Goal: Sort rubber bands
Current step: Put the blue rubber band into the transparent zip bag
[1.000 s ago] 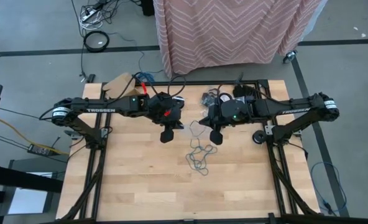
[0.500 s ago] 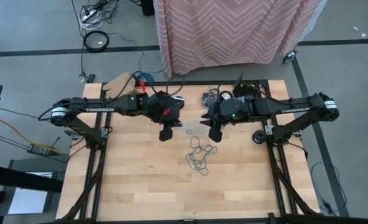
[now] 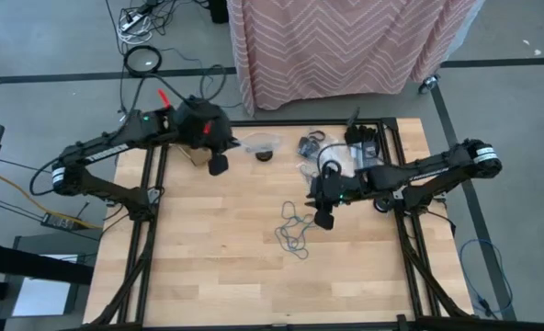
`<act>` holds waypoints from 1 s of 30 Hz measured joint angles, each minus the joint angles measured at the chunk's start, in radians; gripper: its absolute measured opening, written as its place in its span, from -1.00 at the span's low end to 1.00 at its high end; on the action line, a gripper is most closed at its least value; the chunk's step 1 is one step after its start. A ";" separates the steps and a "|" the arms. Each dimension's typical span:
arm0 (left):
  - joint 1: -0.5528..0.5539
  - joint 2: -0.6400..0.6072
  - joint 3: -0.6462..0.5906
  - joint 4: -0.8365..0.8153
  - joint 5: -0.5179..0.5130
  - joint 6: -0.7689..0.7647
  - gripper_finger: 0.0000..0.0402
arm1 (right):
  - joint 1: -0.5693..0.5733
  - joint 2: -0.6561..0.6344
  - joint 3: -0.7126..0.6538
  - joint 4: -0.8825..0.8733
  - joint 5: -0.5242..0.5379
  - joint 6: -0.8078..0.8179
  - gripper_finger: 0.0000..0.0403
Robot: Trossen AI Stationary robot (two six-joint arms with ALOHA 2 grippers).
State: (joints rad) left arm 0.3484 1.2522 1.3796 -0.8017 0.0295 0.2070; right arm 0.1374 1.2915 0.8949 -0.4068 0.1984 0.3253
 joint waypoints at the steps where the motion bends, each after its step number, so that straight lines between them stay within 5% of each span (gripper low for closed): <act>1: 0.001 -0.006 0.000 -0.012 0.000 0.000 -0.88 | 0.006 0.000 -0.041 0.039 -0.016 0.004 -0.50; 11: -0.001 0.013 -0.010 -0.020 0.014 -0.007 -0.88 | 0.009 0.000 -0.316 0.375 -0.071 -0.021 -0.50; 20: -0.001 0.014 -0.055 0.001 0.027 -0.028 -0.88 | -0.028 0.186 -0.252 0.477 -0.173 -0.097 -0.50; 30: -0.001 0.014 -0.058 -0.004 0.027 -0.055 -0.87 | -0.028 0.450 -0.124 0.443 -0.161 0.061 -0.61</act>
State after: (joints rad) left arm 0.3470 1.2667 1.3212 -0.8057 0.0566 0.1518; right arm 0.1092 1.7414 0.7708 0.0367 0.0375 0.3863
